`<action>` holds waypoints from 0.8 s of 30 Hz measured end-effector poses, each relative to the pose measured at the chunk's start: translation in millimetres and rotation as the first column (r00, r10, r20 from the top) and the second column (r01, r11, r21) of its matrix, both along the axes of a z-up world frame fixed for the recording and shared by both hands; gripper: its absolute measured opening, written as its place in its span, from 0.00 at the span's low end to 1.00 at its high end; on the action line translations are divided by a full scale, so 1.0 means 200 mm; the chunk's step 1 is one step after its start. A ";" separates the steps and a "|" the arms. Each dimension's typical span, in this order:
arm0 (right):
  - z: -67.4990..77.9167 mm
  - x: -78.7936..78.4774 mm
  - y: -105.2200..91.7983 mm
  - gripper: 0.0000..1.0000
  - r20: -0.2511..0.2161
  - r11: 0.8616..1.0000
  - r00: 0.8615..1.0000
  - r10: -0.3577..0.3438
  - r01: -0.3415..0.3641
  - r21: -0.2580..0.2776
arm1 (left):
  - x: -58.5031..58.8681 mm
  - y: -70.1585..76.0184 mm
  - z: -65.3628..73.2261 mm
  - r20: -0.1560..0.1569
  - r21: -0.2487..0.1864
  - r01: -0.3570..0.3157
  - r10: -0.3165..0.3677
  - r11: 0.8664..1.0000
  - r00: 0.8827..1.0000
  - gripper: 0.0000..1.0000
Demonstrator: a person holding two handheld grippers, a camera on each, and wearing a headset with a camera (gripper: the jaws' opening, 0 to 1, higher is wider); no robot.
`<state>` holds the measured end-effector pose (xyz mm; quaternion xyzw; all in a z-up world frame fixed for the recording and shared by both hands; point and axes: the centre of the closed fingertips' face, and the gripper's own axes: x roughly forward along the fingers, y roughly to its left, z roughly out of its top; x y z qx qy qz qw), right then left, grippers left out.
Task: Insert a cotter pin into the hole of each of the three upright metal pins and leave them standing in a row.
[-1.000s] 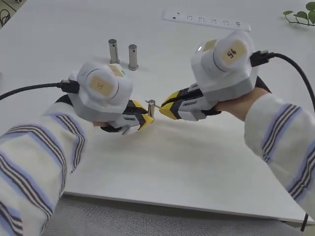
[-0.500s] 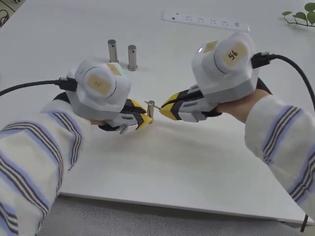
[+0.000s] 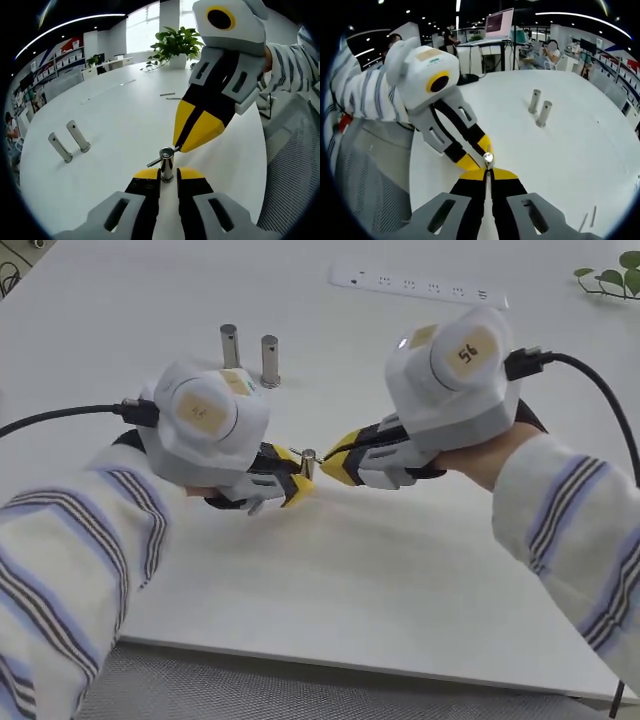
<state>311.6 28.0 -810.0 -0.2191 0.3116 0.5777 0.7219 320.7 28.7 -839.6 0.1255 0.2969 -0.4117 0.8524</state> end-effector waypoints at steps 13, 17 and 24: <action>-0.01 0.02 0.01 0.05 0.008 1.000 1.000 0.012 -0.012 -0.007 | 0.00 0.00 0.00 0.002 0.004 0.002 -0.002 1.000 1.000 0.12; -0.01 0.02 0.01 0.05 0.009 1.000 1.000 0.022 -0.022 -0.011 | 0.00 0.01 0.00 0.002 0.005 0.000 0.000 1.000 1.000 0.12; -0.01 0.01 0.02 0.15 0.029 0.999 0.999 0.034 -0.033 -0.005 | -0.01 0.02 -0.02 -0.005 0.020 -0.004 0.004 1.000 1.000 0.12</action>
